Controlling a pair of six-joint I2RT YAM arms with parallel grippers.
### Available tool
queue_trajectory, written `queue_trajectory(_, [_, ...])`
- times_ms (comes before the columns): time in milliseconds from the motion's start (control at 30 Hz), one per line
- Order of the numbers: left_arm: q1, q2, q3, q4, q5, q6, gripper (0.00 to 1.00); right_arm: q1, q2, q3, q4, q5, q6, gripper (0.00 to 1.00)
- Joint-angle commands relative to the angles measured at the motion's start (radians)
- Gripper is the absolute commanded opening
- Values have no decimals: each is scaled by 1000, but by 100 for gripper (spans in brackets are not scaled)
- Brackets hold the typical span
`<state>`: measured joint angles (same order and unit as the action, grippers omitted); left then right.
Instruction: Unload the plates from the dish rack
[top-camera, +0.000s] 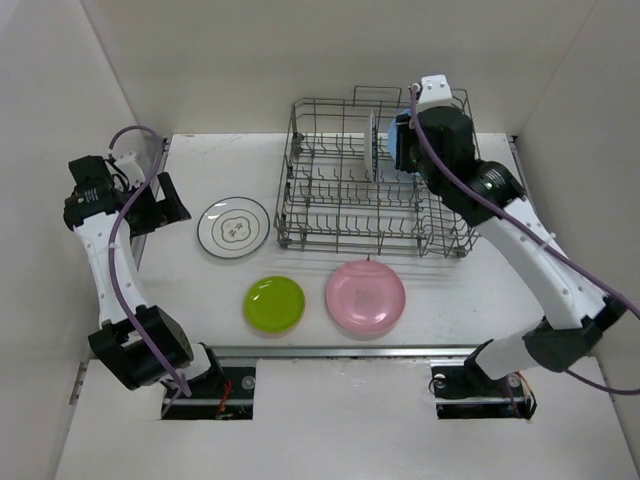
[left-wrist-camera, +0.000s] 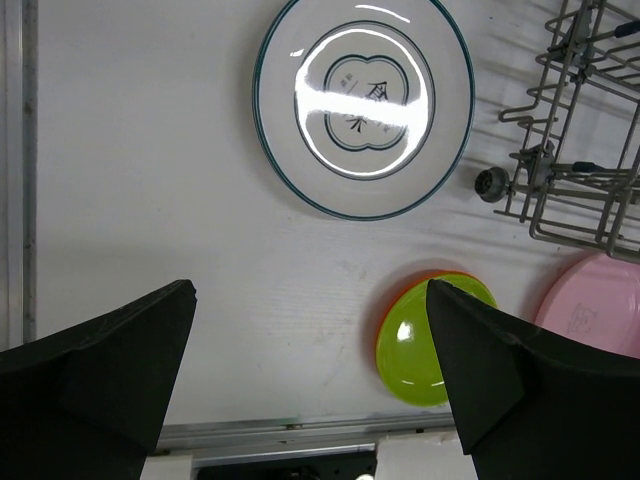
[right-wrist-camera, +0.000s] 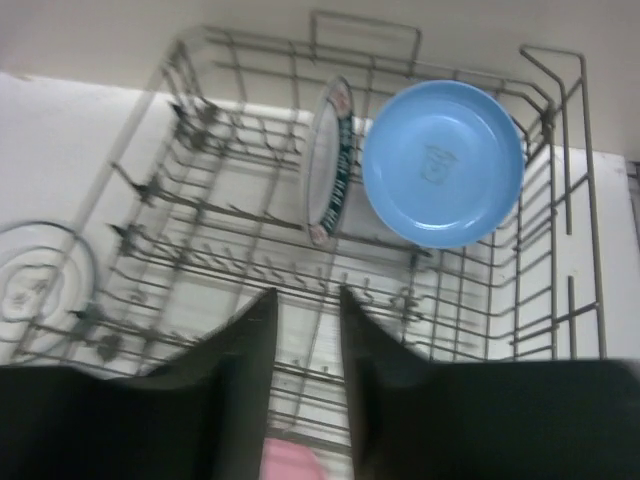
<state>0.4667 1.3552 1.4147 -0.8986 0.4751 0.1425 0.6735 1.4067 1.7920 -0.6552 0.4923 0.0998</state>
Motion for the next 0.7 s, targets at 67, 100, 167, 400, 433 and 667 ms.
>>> queue_trajectory(67, [4, -67, -2, -62, 43, 49, 100, -44, 141, -37, -115, 73, 37, 62])
queue_trajectory(100, [4, -89, -13, -62, 34, 58, 100, -57, 159, -37, -115, 74, 52, 66])
queue_trajectory(167, [4, -113, -28, -62, 20, 72, 100, -125, 204, 24, -115, -24, 99, 66])
queue_trajectory(400, [4, -156, -40, -101, -21, 130, 100, -247, 477, 317, -153, 52, 158, 66])
queue_trajectory(433, [4, -147, -31, -102, -32, 143, 100, -256, 538, 348, -164, 74, 158, 66])
queue_trajectory(667, [4, -84, -2, -122, -43, 143, 100, -336, 751, 443, -164, 61, 87, 66])
